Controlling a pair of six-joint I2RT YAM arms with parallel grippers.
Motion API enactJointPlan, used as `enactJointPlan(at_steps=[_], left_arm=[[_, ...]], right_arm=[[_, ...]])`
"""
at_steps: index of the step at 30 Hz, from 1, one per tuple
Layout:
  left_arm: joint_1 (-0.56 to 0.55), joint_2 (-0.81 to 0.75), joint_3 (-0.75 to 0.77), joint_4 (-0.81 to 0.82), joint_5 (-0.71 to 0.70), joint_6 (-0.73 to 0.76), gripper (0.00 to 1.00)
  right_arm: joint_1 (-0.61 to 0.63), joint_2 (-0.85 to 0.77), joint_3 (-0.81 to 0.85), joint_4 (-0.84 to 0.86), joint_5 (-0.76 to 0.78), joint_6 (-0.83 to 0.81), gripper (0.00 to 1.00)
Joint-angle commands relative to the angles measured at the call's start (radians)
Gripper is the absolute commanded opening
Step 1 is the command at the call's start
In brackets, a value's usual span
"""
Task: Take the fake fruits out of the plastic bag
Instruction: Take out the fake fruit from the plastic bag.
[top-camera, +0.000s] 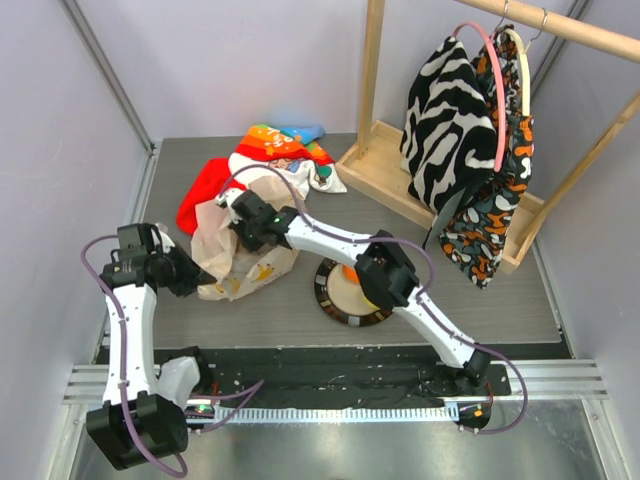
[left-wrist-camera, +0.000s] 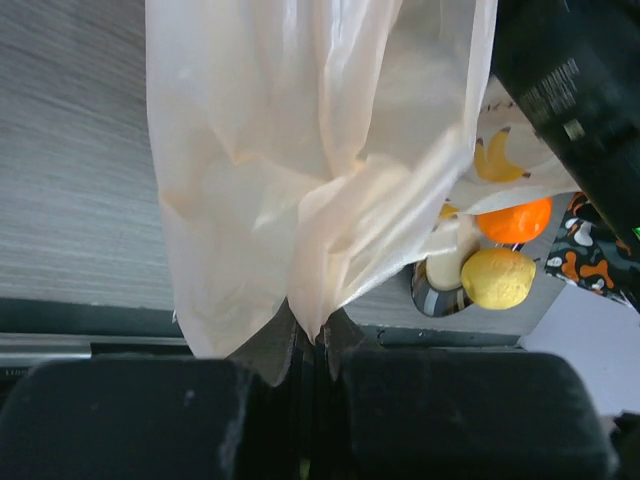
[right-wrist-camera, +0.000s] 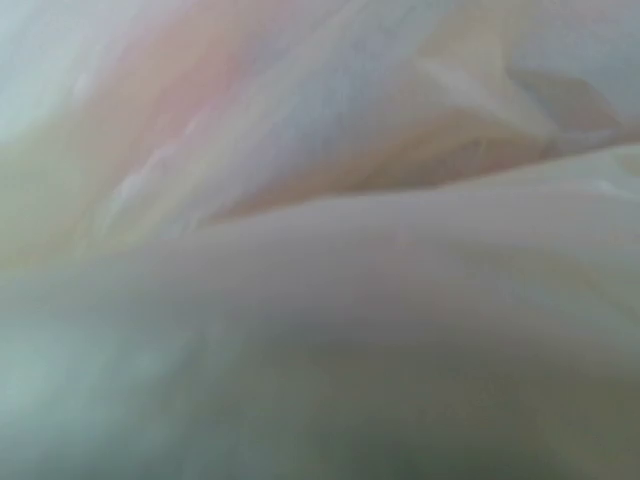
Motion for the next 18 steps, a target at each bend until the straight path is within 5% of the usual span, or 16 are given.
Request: enactJointPlan(at_steps=[1,11,18], left_arm=[[0.007,0.02,0.044,0.126,0.028,-0.028,0.0],[0.022,0.085,0.105,0.283,-0.005,-0.061,0.0],[0.027,0.199,0.173,0.366,-0.021,-0.069,0.0]], right_arm=[[-0.029,-0.315,-0.104,-0.002,-0.165,-0.199,0.01],[-0.085,-0.561,-0.131,-0.451,-0.464,-0.501,0.01],[-0.125,-0.693,-0.12,-0.611,-0.611,-0.636,0.01]])
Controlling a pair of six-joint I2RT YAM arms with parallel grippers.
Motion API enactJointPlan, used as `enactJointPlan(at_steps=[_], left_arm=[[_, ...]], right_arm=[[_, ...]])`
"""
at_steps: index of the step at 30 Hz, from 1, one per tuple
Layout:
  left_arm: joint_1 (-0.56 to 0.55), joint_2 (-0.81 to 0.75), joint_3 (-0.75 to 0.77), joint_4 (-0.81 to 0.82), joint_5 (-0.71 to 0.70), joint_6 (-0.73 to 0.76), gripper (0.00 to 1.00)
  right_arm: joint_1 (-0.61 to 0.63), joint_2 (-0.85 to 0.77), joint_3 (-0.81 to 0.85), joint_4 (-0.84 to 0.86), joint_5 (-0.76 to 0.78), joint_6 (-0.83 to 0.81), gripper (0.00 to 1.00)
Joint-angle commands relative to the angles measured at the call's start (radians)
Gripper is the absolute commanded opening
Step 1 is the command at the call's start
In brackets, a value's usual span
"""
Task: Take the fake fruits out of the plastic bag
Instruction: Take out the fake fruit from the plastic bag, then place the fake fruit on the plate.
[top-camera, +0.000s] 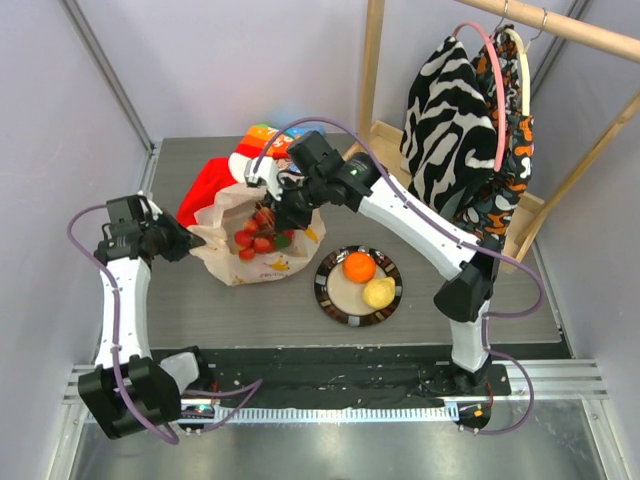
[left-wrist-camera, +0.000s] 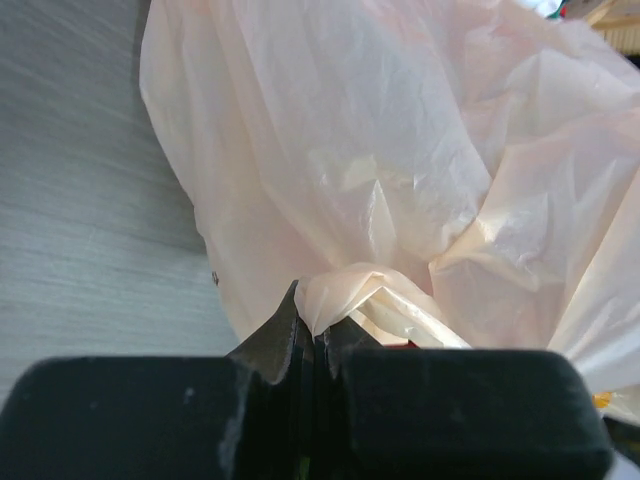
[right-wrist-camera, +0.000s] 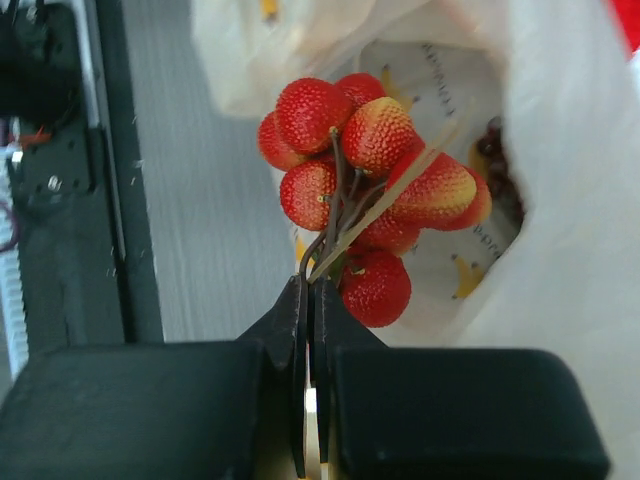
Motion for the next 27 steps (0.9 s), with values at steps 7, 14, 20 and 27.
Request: enactJointPlan(at_steps=[7,14,20,27], left_arm=[[0.021,0.159,0.172,0.115,-0.055,-0.001,0.0],[0.027,0.173,0.225,0.1,-0.055,0.014,0.0],[0.038,0.138,0.214,0.068,-0.062,0.037,0.0],[0.05,0.073,0.148,0.065,-0.059,0.031,0.0]], right_arm=[[-0.094,-0.305,-0.05,-0.25,-0.215,-0.295,0.01],[-0.105,-0.633,-0.516,-0.21,-0.139,-0.544,0.01],[-0.107,-0.748,-0.786,0.02,-0.096,-0.561,0.01],[-0.11,-0.706,-0.86,0.141,-0.073,-0.562,0.01]])
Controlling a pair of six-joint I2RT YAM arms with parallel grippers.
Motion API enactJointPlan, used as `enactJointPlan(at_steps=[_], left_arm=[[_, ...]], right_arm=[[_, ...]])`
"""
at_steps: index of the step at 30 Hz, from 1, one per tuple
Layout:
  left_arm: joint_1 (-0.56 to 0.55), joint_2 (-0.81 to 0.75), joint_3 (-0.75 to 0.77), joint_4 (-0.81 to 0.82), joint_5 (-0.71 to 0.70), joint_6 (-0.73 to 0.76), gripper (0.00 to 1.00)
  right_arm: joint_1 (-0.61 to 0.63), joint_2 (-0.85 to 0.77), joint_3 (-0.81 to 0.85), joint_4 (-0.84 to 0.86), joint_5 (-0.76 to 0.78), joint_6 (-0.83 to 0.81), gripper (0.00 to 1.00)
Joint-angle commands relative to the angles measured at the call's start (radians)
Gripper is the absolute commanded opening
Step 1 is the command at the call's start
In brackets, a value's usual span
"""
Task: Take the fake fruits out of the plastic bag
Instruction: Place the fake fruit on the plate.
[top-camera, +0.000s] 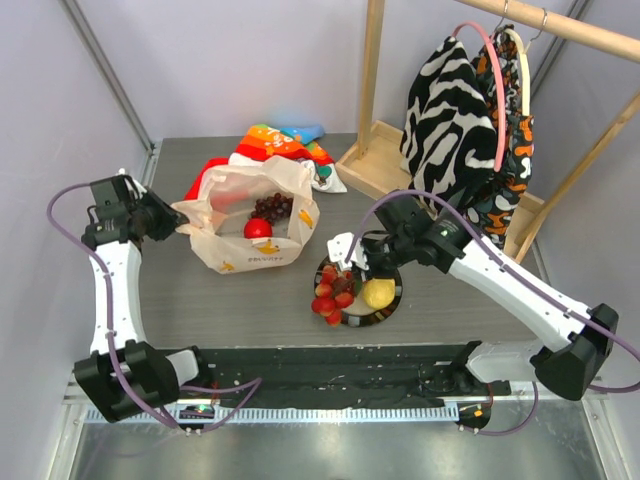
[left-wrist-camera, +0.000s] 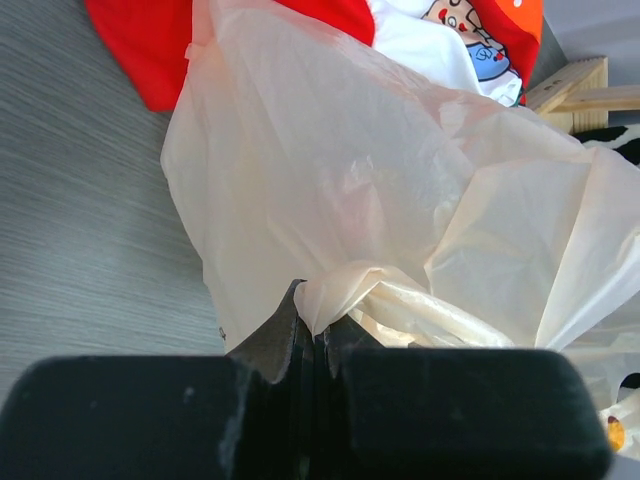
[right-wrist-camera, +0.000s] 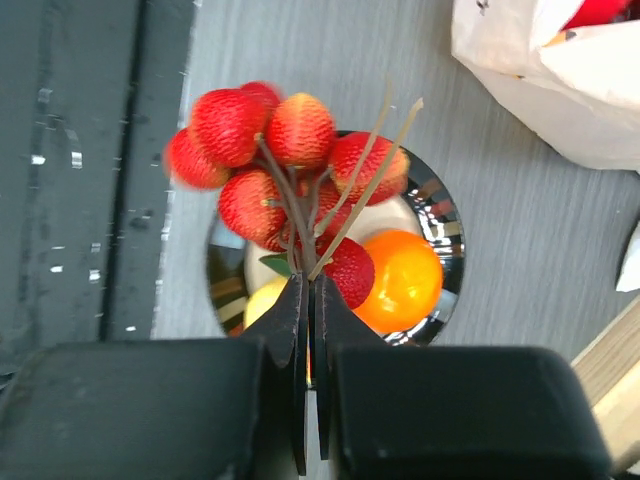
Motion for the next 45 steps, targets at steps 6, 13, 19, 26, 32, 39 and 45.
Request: enactJointPlan(at_steps=[6,13,19,26,32,39,45], left_arm=[[0.031,-0.08,-0.059,-0.002,0.02,0.007,0.0],[0.045,-0.095,-0.082,0.005,0.034,0.001,0.0],[0.045,-0.095,-0.088,0.004,0.043,0.002,0.0],[0.045,-0.089,-0.1,0.011,0.052,-0.001,0.0],[0.045,-0.079,-0.105,0.024,0.06,-0.003,0.0],[0.045,-0.103,-0.099,-0.036,0.069,0.011,0.0],[0.046,-0.169,-0.151,-0.176,0.279,0.031,0.0]], right_arm=[[-0.024,0.03,-0.059,0.224,0.027,-0.126,0.01],[-0.066,0.025,-0.215,0.336,0.011,-0.286,0.01],[-0.075,-0.041,-0.353,0.448,0.001,-0.374,0.05],[-0.074,-0.055,-0.36,0.459,0.061,-0.34,0.39],[-0.097,-0.062,-0.331,0.419,0.13,-0.335,0.51],[-0.103,-0.091,-0.029,0.13,0.104,-0.343,0.66],[-0.101,-0.046,0.103,0.27,0.017,-0.179,0.79]])
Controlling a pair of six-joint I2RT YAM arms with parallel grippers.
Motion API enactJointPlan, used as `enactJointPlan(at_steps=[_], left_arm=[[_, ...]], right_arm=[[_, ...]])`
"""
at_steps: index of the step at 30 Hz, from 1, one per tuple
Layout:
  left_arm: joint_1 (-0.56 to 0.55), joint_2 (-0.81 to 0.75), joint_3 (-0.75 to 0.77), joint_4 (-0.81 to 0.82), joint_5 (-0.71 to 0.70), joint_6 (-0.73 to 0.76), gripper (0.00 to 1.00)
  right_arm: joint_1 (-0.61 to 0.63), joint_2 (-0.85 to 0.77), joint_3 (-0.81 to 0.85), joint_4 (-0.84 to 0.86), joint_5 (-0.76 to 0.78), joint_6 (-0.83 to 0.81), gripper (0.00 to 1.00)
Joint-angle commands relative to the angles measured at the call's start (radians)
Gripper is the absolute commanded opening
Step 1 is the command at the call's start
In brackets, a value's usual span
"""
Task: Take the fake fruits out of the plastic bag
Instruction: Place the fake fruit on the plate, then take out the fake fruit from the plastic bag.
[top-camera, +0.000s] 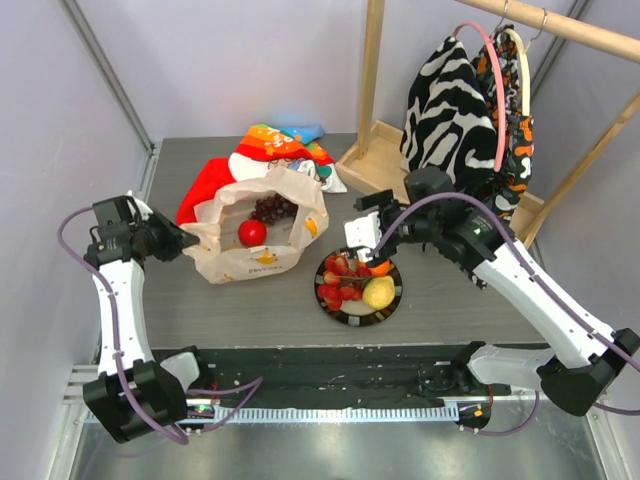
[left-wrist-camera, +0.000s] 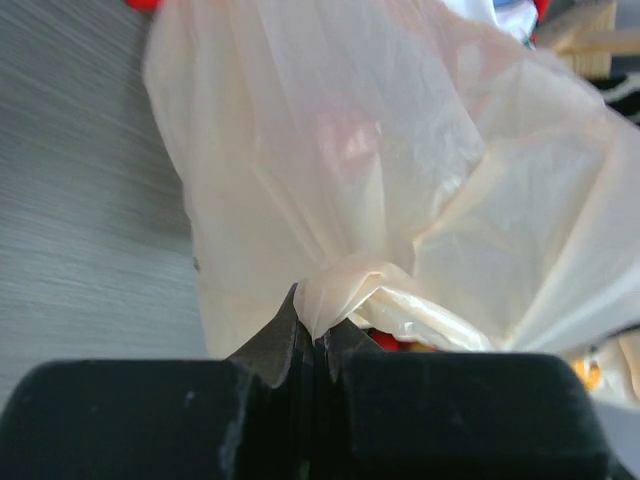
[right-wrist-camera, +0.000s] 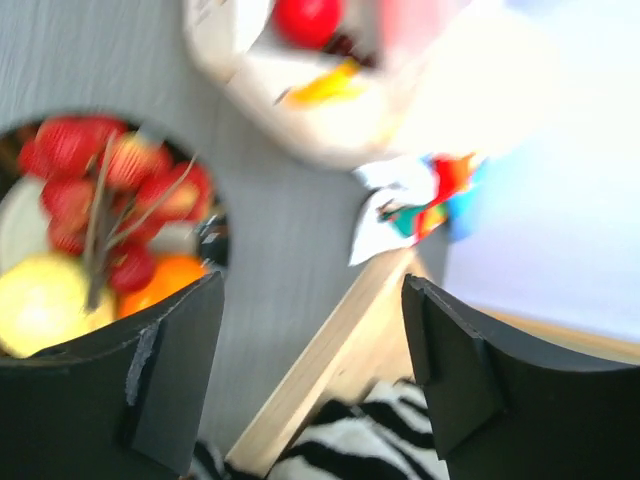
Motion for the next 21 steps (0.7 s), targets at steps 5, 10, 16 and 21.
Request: enactJointPlan(at_steps=[5,10,16,21], left_arm=[[0.008,-0.085,-0.058,-0.348,0.442,0.16,0.0],[-0.018,-0.127,-0.002,-0.479,0.351,0.231,0.0],[-0.032,-0.145,0.041,-0.472,0.282,0.22,0.0],[-0.032,-0.137,0.044,-0.469,0.293,0.249,0.0]], right_arm=[[0.086,0.24,0.22,0.328,-0.125,0.499,0.65],[0.228,0.432,0.268,0.479,-0.162,0.677,0.46],[0.26,0.627,0.262,0.695,-0.091,0.889,0.39],[0.26,0.746,0.302,0.759,0.083,0.996,0.67]])
